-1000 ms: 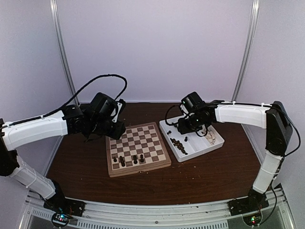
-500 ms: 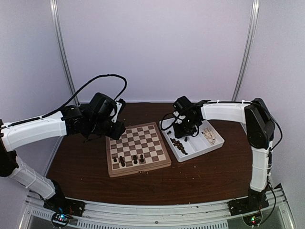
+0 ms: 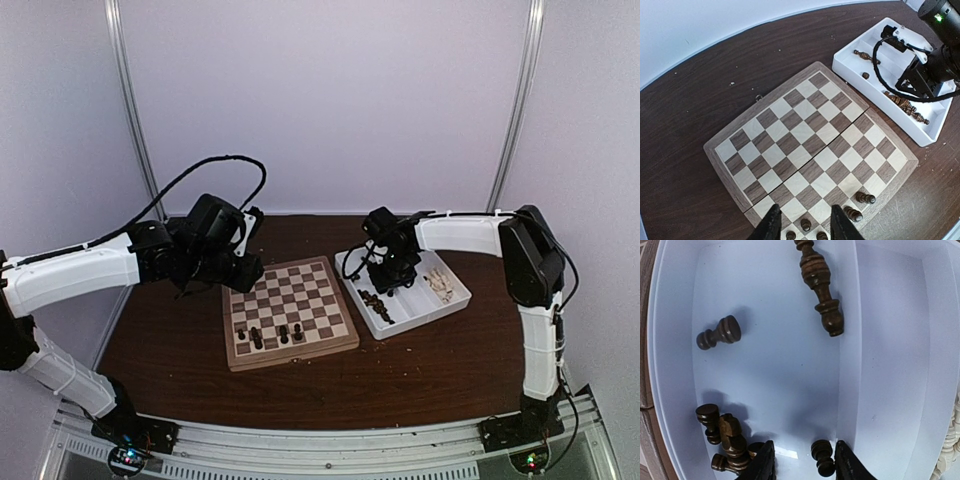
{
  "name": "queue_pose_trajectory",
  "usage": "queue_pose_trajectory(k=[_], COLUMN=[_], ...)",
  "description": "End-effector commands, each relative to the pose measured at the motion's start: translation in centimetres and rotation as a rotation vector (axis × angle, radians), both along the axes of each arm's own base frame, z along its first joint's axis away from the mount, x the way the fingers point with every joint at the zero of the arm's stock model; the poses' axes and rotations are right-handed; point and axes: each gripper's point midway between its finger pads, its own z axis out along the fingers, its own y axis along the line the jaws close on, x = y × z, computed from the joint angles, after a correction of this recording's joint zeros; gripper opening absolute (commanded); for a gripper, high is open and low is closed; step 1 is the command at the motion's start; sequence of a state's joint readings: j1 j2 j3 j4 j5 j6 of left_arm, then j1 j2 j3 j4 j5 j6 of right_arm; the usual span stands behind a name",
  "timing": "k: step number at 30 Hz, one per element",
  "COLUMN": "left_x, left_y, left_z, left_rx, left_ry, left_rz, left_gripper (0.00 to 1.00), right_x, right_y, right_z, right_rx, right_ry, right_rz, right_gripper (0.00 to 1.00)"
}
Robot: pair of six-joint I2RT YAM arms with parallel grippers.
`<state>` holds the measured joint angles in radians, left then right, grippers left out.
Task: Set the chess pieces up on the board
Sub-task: Pick up the chess piece from the storage box.
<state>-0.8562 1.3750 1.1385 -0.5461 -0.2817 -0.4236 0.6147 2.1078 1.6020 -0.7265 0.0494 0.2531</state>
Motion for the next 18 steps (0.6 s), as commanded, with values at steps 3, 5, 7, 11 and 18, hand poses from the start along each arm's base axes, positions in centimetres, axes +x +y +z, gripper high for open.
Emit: queue_pose_trajectory(k=[3,5,7,11,18], left_x=[0.5,0.5,0.5,0.5,0.5], left_y=[-0.6,-0.6,-0.6,-0.6,-0.8], left_z=[0.2,0.2,0.3,0.4,0.3], left_rx=[-0.028,-0.028,-0.03,-0.032,-0.034], left_ry=[-0.017,-0.016,-0.017,-0.018,-0.012], left_rz=[-0.011,-0.012,-0.012,-0.014,-0.021], left_gripper=[0.35,0.35,0.34,0.34,0.34], right_x=[0.4,0.2,-0.1,-0.5,-0.9], right_y=[-1.4,-1.4,-1.5,-1.7,-2.1], right_z=[-0.2,-0.2,0.0,0.2,0.6], right_rx=[-0.057,-0.054,-0.05,-0.045,-0.045], right_ry=[0.003,0.008,0.012,0.014,0.007], right_rz=[-0.011,-0.01,-0.01,-0.008,-0.016], right_gripper=[0.38,0.38,0.37,0.35,0.3])
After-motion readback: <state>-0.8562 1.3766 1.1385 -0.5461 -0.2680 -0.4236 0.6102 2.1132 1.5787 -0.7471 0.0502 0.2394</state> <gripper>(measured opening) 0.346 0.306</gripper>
